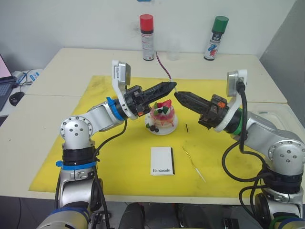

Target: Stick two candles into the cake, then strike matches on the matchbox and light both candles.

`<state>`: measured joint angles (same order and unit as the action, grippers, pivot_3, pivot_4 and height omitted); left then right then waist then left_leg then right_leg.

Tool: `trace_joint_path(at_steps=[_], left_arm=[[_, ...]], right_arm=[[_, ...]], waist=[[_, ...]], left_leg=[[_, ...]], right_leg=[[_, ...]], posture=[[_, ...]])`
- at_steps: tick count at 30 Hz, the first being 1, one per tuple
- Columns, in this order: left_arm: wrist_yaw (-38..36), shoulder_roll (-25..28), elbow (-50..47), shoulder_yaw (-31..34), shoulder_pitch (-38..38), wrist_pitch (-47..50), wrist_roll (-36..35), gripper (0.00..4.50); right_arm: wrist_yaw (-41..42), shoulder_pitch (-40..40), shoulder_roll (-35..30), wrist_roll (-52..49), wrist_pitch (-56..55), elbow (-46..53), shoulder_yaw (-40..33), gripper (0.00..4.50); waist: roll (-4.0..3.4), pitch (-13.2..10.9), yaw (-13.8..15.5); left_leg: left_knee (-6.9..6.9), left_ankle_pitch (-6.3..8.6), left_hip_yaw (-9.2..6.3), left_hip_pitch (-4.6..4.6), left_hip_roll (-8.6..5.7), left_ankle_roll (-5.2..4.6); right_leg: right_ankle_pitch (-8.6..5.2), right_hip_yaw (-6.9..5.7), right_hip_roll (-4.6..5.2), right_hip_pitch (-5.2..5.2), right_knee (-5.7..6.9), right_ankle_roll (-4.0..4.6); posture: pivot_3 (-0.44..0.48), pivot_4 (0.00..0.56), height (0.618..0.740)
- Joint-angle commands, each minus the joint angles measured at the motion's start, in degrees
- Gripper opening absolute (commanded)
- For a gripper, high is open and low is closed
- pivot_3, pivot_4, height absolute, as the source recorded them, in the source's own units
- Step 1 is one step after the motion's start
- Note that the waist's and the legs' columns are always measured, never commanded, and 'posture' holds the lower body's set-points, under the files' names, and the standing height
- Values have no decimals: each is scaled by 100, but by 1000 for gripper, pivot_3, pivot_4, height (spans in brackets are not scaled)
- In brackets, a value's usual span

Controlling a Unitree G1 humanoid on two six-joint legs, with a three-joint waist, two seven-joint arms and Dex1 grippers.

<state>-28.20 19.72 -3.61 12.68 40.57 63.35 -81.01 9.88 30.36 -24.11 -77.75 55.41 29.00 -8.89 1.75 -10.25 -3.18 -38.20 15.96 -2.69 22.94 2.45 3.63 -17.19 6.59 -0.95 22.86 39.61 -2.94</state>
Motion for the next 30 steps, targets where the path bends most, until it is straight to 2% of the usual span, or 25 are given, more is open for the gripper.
trace_joint_path(at_steps=[1,10,13,17,21,24,25,30], left_arm=[[-80,-42,-57,-5,43,-59,-52,15],[-206,-8,-146,-16,-34,-154,120,15],[-374,74,-201,-9,-7,-500,572,0],[-705,314,-169,-75,149,-1010,1299,0],[-1620,1127,-140,-553,205,-1955,2734,0],[-2262,1610,54,-920,44,-2839,3735,0],[-2423,1706,173,-971,-22,-3087,3972,0],[-2851,1787,451,-998,-348,-3067,4156,0]], right_arm=[[22,60,-92,-121,-141,146,-2,0],[40,-8,-132,-286,-189,140,23,0],[241,-64,-356,174,-248,288,115,632],[778,-127,-892,1171,-455,551,432,2045],[1348,92,-1646,2517,-829,702,942,3446],[1687,320,-1965,3029,-888,732,1258,4464],[1763,403,-2015,3063,-801,752,1330,4464],[1879,647,-1945,3114,-486,845,1548,4464]], waist=[[0,0,1],[0,0,2],[-1,-1,6],[-2,-1,10],[-7,-5,0],[-9,-6,6],[-11,-7,8],[-12,-7,26]], left_leg=[[0,0,0,0,0,0],[1,0,-1,0,0,0],[2,0,-1,1,0,0],[6,0,-1,1,-1,1],[14,-1,0,1,-2,1],[19,-1,3,1,-2,2],[21,-1,2,1,-1,2],[24,-1,-1,12,7,1]], right_leg=[[0,0,0,0,0,0],[0,-1,0,0,-2,1],[-1,-1,0,0,-4,1],[-1,-1,0,0,-11,1],[-1,-1,-1,2,-21,2],[-3,1,-1,5,-28,4],[-4,-1,-1,5,-32,6],[-5,-7,0,6,-48,9]], posture=[[0,150,724],[0,150,724],[0,150,724],[0,150,724],[0,150,724],[0,150,724],[0,150,724],[0,150,724]])
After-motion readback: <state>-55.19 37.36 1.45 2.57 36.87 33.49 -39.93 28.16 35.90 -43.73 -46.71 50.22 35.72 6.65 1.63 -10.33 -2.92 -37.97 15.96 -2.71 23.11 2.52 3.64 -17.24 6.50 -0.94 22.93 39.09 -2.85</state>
